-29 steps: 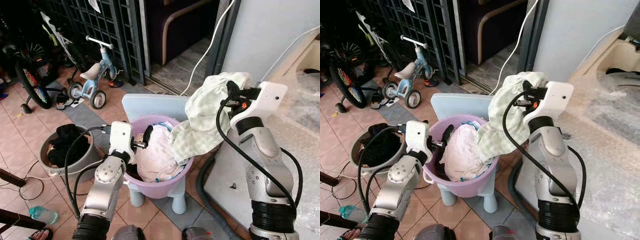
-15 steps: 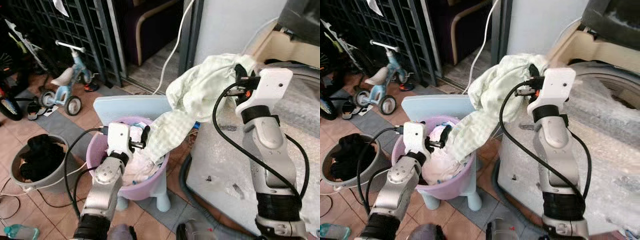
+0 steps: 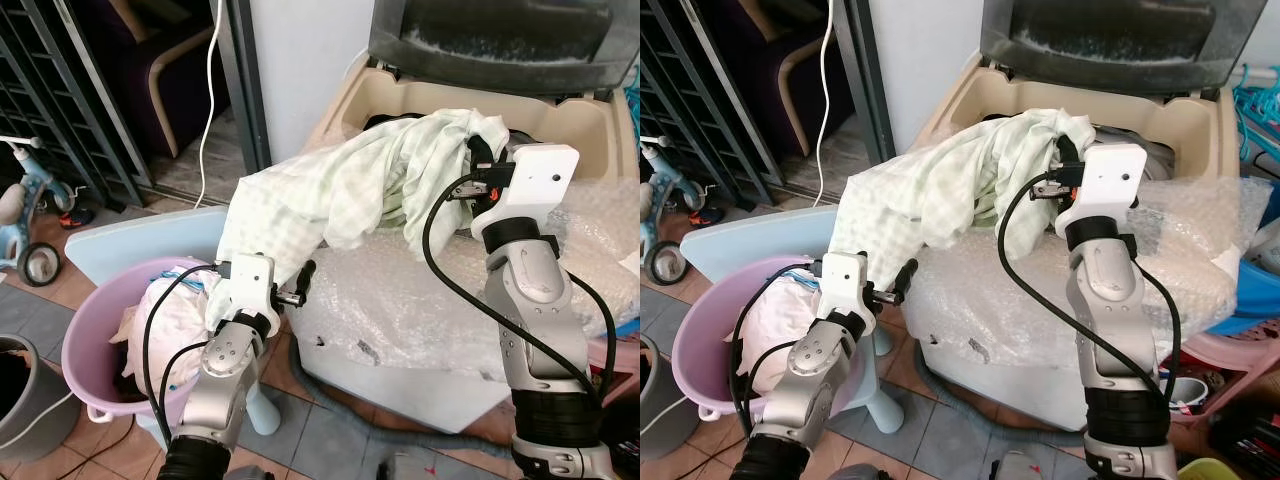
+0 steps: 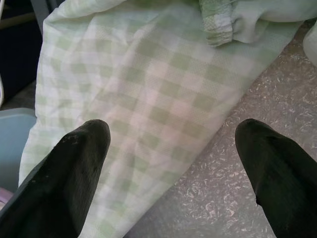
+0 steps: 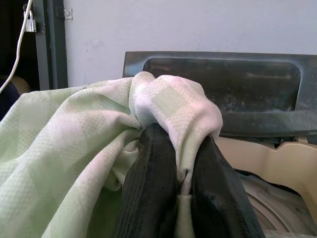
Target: Clothes washing
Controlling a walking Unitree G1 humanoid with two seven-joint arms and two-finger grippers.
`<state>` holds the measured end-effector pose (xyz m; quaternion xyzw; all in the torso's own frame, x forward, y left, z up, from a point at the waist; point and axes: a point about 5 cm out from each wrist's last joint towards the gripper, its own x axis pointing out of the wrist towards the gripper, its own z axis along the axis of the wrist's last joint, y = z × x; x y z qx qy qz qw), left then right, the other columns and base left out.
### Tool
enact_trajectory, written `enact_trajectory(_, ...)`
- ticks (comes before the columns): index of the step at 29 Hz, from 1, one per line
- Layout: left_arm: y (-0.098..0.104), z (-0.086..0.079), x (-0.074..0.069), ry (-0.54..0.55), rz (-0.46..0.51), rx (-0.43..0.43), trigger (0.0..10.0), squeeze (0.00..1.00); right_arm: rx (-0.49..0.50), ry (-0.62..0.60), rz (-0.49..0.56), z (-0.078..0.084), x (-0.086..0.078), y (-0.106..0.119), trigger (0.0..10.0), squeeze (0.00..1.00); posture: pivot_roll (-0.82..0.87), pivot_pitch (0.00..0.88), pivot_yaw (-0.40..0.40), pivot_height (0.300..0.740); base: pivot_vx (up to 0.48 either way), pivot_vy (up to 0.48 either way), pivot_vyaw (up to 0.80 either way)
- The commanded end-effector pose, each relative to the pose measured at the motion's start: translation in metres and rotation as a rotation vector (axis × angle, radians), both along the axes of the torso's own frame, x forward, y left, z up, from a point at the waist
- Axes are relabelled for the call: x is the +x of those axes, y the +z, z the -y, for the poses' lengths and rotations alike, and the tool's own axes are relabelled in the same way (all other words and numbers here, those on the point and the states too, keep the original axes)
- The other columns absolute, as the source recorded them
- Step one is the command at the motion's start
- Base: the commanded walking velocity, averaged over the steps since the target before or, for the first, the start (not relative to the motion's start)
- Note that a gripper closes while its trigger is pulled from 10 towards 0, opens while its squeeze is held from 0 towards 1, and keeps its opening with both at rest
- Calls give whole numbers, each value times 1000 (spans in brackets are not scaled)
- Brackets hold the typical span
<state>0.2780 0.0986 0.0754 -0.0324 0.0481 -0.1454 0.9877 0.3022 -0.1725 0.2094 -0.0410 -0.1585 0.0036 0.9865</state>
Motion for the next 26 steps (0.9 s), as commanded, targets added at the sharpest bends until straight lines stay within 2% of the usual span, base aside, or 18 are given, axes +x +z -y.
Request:
enact_trajectory(1,1,-6,1,21,0,6,10000,0,-1,16,22,-4,1,4,10000,0,-131,23,40,740,0,0,0)
enact_trajectory(10,2,-8,0,20,9,0,10000,0,-40,12,43,0,8,11,10000,0,-126,26,41,740,0,0,0)
enact_trajectory(15,3,-8,1,14,12,-4,10000,0,-74,-9,85,14,25,30,10000,0,-129,26,47,740,0,0,0)
enact_trajectory(16,3,-7,1,5,15,-3,10000,0,-101,-15,129,20,36,48,10000,0,-130,25,47,740,0,0,0)
enact_trajectory(18,3,-6,1,2,19,-4,10000,0,-124,-12,171,23,47,68,10000,0,-125,22,42,740,0,0,0)
enact_trajectory(20,3,-6,1,4,20,-5,10000,0,-137,-11,187,25,52,78,10000,0,-121,20,38,740,0,0,0)
enact_trajectory(23,4,-7,1,15,22,-6,10000,0,-137,-10,192,26,56,82,10000,0,-110,19,32,740,192,0,0)
enact_trajectory(26,3,-10,0,26,21,-7,10000,0,-126,-5,187,26,56,77,10000,0,-103,21,29,740,289,0,0)
